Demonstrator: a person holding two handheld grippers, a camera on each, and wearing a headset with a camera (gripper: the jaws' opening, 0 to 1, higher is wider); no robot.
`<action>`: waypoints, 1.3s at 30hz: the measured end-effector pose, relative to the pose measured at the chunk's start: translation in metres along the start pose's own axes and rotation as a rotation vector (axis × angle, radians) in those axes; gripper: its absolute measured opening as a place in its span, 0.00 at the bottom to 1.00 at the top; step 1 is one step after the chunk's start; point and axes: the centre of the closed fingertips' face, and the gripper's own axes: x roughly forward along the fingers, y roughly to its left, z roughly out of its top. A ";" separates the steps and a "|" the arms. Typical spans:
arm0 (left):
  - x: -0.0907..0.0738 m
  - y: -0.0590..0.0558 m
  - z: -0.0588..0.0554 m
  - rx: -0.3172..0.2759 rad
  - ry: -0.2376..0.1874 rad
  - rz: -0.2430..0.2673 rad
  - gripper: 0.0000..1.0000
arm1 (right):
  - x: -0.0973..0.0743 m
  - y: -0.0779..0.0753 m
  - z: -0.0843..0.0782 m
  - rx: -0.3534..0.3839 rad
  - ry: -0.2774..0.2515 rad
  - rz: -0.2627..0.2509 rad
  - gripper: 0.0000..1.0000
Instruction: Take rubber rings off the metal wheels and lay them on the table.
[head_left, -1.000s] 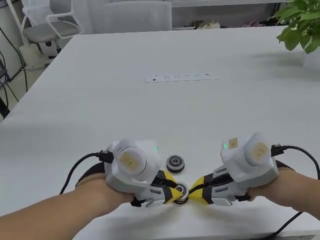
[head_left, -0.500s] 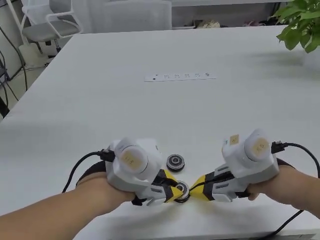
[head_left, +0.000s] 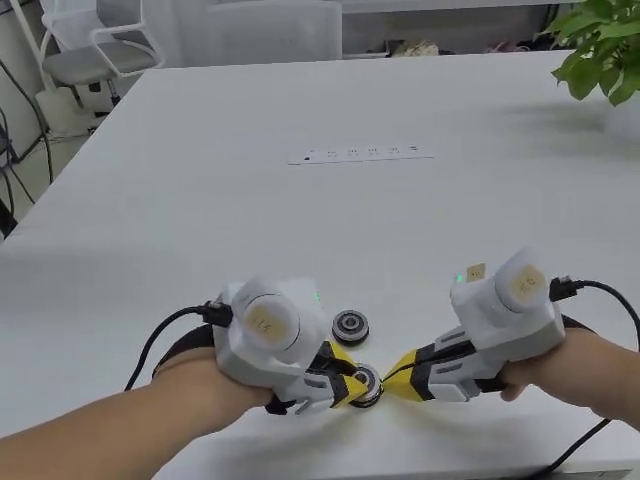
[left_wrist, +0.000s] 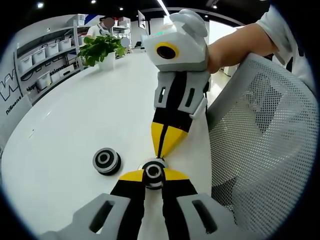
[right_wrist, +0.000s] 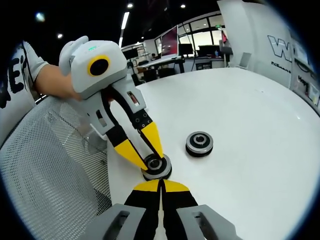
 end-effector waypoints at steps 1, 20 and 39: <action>0.000 0.000 0.000 -0.001 -0.001 0.000 0.07 | -0.001 0.000 0.001 0.006 -0.008 0.001 0.00; 0.001 0.000 0.000 -0.011 -0.002 0.010 0.07 | 0.002 -0.001 0.010 0.039 -0.056 -0.013 0.00; 0.001 0.001 0.000 -0.013 0.003 0.013 0.07 | 0.006 0.006 0.016 0.008 -0.068 0.009 0.00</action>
